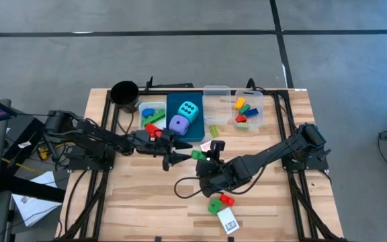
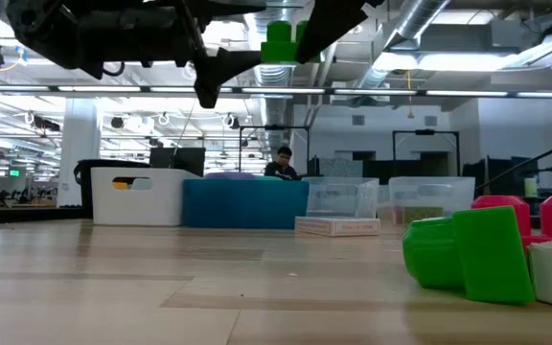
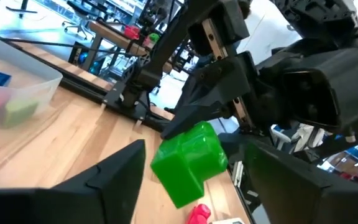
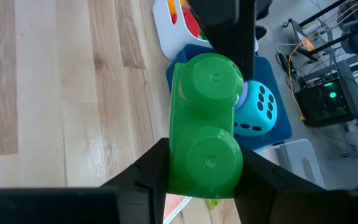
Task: Pick & Place Toys
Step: Put the top large green game piece into the white bin
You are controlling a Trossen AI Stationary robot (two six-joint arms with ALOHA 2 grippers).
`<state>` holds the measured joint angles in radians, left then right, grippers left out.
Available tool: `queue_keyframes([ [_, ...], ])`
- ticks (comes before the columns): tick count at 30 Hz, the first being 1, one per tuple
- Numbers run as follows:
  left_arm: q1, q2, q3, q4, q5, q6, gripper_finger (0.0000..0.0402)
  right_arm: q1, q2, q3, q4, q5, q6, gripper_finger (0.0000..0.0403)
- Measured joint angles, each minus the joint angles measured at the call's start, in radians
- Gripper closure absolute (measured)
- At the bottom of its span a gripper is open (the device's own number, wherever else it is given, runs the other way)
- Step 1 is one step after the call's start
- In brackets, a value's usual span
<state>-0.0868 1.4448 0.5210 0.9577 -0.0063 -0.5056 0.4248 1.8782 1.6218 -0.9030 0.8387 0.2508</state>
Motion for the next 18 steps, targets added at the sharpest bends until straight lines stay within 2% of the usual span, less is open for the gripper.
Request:
queue_keyframes([
  [5, 0.000, 0.030, 0.023, -0.009, 0.003, -0.005, 0.0093, -0.003, 0.000, 0.000, -0.007, 0.000, -0.017, 0.0274],
  [9, 0.000, 0.030, 0.046, -0.089, 0.003, -0.018, 0.0075, -0.003, 0.000, 0.000, -0.003, 0.026, -0.058, 0.0274],
  [18, 0.000, 0.029, 0.060, -0.099, 0.002, -0.018, 0.0077, -0.010, 0.000, 0.000, 0.010, 0.031, -0.078, 0.0274],
])
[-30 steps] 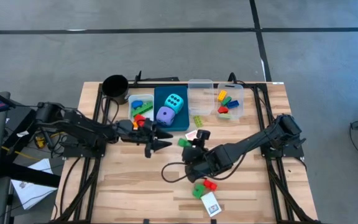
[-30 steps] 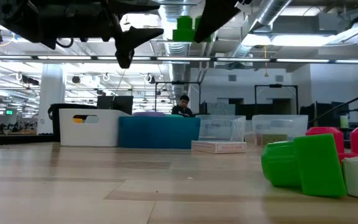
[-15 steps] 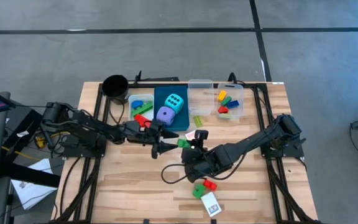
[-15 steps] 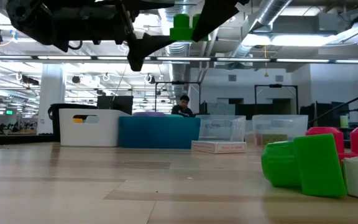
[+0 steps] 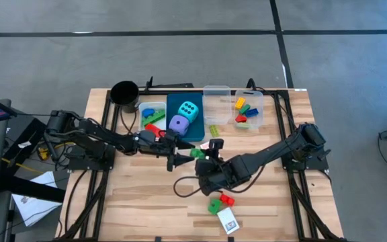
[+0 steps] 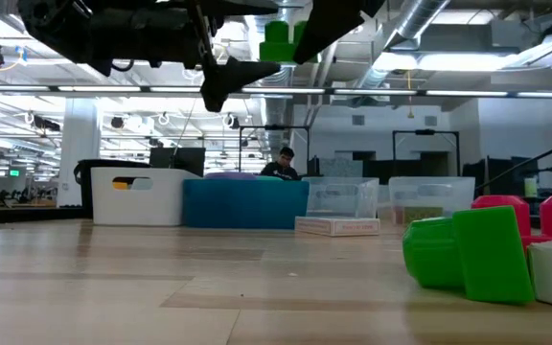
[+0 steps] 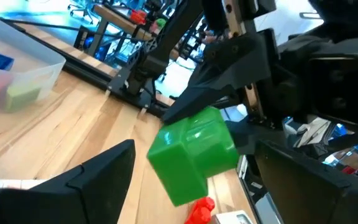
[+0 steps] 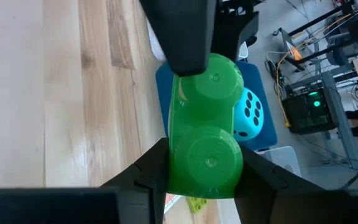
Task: Pick & Place Toys
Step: Put the top large green game piece into the white bin
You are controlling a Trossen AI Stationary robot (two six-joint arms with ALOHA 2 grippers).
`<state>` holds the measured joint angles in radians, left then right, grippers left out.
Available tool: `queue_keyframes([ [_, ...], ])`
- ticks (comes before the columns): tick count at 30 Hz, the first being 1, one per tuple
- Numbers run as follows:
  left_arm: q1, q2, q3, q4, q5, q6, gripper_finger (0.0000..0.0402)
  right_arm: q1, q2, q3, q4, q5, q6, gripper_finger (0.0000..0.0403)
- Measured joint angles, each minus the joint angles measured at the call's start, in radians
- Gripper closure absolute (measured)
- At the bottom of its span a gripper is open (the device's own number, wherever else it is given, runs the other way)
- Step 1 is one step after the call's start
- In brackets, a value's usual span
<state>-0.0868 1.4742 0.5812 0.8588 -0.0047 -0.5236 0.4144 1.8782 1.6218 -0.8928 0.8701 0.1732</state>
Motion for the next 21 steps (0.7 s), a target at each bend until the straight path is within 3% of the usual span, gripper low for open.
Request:
queue_keyframes([
  [10, 0.009, 0.000, 0.000, -0.005, -0.008, 0.000, 0.0100, -0.020, 0.000, 0.000, 0.063, -0.008, -0.038, 0.0275],
  [15, 0.009, 0.000, 0.000, -0.005, -0.065, 0.002, 0.0119, -0.026, 0.000, 0.000, 0.075, -0.008, -0.050, 0.0275],
  [21, 0.008, -0.002, 0.000, 0.002, -0.067, 0.101, 0.0185, -0.026, 0.000, 0.000, 0.074, -0.008, -0.052, 0.0275],
])
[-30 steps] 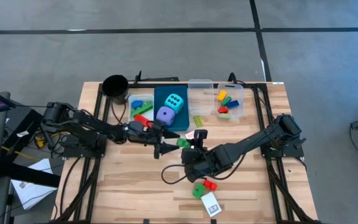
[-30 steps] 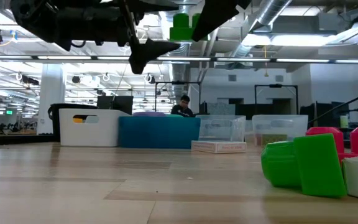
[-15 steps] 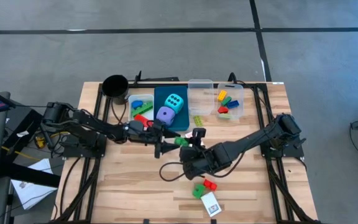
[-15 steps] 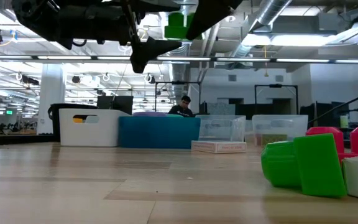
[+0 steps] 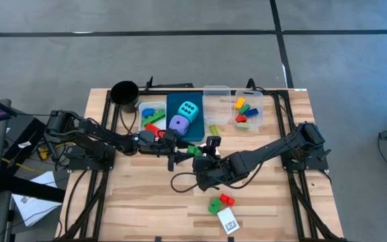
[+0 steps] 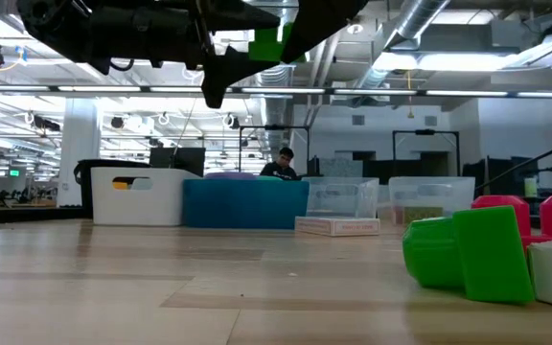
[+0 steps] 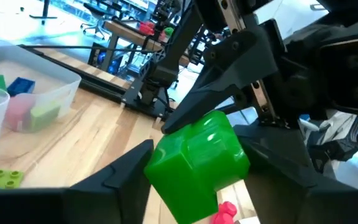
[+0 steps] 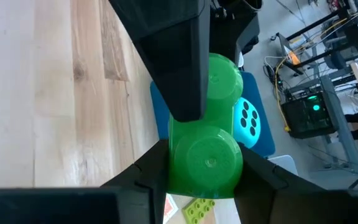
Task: Pick & Place Toys
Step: Put the top large green game piece into the white bin
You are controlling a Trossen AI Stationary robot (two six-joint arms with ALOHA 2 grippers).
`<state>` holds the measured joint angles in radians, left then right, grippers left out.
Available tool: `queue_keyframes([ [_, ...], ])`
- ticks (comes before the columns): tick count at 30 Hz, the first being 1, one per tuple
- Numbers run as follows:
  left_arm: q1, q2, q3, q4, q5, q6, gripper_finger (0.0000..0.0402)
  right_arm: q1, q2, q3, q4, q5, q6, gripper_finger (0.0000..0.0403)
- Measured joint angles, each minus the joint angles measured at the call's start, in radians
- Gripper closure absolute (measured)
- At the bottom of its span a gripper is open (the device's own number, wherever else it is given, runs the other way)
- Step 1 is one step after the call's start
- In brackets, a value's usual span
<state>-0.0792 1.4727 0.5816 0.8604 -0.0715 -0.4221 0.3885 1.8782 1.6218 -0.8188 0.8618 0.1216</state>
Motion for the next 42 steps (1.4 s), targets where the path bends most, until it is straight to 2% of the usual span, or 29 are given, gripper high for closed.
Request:
queue_keyframes([
  [2, 0.000, 0.000, 0.000, 0.001, 0.001, 0.020, 0.0203, 0.000, 0.000, 0.000, -0.003, 0.003, -0.003, 0.0275],
  [7, 0.001, 0.000, 0.000, 0.000, 0.020, 0.086, 0.0203, 0.001, 0.000, 0.000, 0.000, 0.005, 0.017, 0.0267],
  [14, 0.001, 0.001, -0.002, -0.038, -0.004, 0.247, 0.0203, 0.002, -0.002, 0.000, 0.033, -0.001, 0.068, 0.0123],
  [17, 0.008, 0.001, -0.002, -0.082, -0.059, 0.249, 0.0203, 0.010, -0.002, 0.000, 0.072, 0.015, 0.075, 0.0089],
  [21, 0.037, -0.020, -0.002, -0.172, -0.131, 0.247, 0.0203, 0.028, -0.011, 0.000, 0.083, 0.055, 0.113, 0.0070],
  [27, 0.070, -0.111, -0.002, -0.428, -0.311, 0.245, 0.0203, 0.069, -0.010, 0.000, 0.067, 0.133, 0.270, 0.0066],
  [31, 0.074, -0.198, -0.001, -0.661, -0.542, 0.221, 0.0203, 0.095, -0.010, 0.000, 0.057, 0.139, 0.416, 0.0065],
  [35, 0.074, -0.277, -0.002, -0.911, -0.762, 0.090, 0.0203, 0.119, -0.010, 0.000, 0.008, 0.138, 0.541, 0.0065],
  [39, 0.074, -0.327, -0.002, -1.058, -0.841, -0.065, 0.0197, 0.139, -0.010, 0.000, -0.041, 0.138, 0.635, 0.0069],
  [42, 0.079, -0.347, -0.001, -1.061, -0.841, -0.086, 0.0160, 0.152, -0.010, 0.000, -0.069, 0.138, 0.688, 0.0074],
])
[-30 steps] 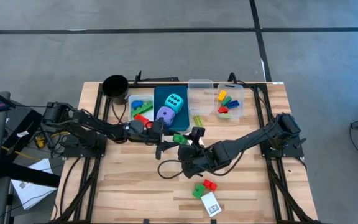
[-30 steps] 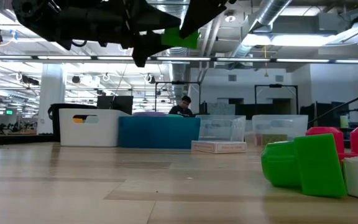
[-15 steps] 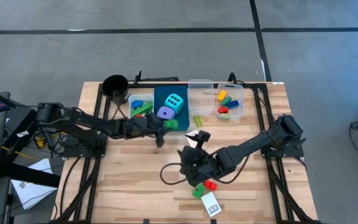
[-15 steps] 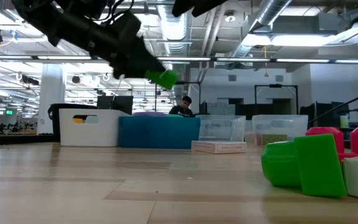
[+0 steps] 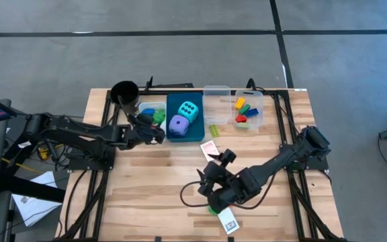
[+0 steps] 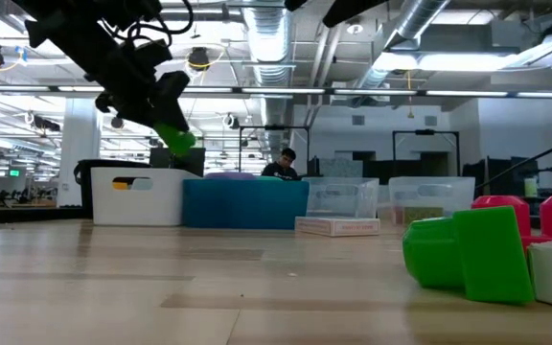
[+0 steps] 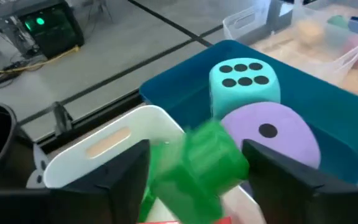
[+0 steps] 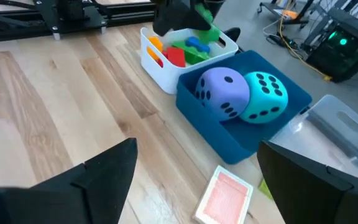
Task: Pick & Place Toys
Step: Put the top large green game piece into the white bin, then put the small light green game piece into the right transparent bin
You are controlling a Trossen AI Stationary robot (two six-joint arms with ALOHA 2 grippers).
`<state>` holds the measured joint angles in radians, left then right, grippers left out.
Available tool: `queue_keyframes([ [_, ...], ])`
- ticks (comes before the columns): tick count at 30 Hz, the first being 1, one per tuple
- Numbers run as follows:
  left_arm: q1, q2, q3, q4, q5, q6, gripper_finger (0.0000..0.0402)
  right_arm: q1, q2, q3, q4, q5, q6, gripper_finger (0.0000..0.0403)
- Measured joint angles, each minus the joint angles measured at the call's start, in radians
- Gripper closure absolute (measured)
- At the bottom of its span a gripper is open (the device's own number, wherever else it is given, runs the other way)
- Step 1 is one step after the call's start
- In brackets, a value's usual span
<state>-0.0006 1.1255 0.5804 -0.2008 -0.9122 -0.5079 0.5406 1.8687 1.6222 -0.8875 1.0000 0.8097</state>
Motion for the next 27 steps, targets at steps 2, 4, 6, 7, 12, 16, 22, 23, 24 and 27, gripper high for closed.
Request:
queue_keyframes([
  [2, 0.000, -0.004, 0.000, -0.001, 0.012, 0.003, 0.0132, 0.009, 0.000, 0.000, -0.014, 0.000, 0.025, 0.0077],
  [4, 0.000, -0.004, 0.000, -0.002, 0.024, 0.002, 0.0109, 0.019, 0.000, 0.000, -0.030, 0.000, 0.037, 0.0079],
  [6, 0.000, -0.004, 0.000, -0.002, 0.027, 0.002, 0.0091, 0.031, 0.000, 0.000, -0.033, 0.000, 0.039, 0.0080],
  [7, 0.000, -0.004, 0.000, -0.001, 0.027, 0.002, 0.0084, 0.036, 0.000, 0.000, -0.035, 0.000, 0.040, 0.0081],
  [12, 0.001, -0.004, 0.000, 0.068, 0.143, -0.002, 0.0059, 0.057, 0.000, 0.000, -0.047, 0.000, 0.040, 0.0081],
  [16, -0.002, -0.003, 0.000, 0.267, 0.496, 0.038, 0.0057, 0.080, 0.000, 0.000, -0.082, -0.001, 0.071, 0.0081],
  [22, -0.113, 0.049, 0.000, 0.547, 0.815, 0.189, 0.0074, 0.118, 0.001, -0.029, -0.084, 0.022, 0.093, 0.0081],
  [23, -0.145, 0.070, 0.000, 0.582, 0.815, 0.210, 0.0077, 0.122, 0.001, -0.033, -0.084, 0.027, 0.102, 0.0081],
  [24, -0.178, 0.097, 0.000, 0.621, 0.813, 0.237, 0.0080, 0.127, 0.001, -0.038, -0.085, 0.030, 0.111, 0.0081],
  [27, -0.263, 0.204, 0.000, 0.750, 0.811, 0.320, 0.0086, 0.128, 0.002, -0.040, -0.102, 0.029, 0.134, 0.0081],
])
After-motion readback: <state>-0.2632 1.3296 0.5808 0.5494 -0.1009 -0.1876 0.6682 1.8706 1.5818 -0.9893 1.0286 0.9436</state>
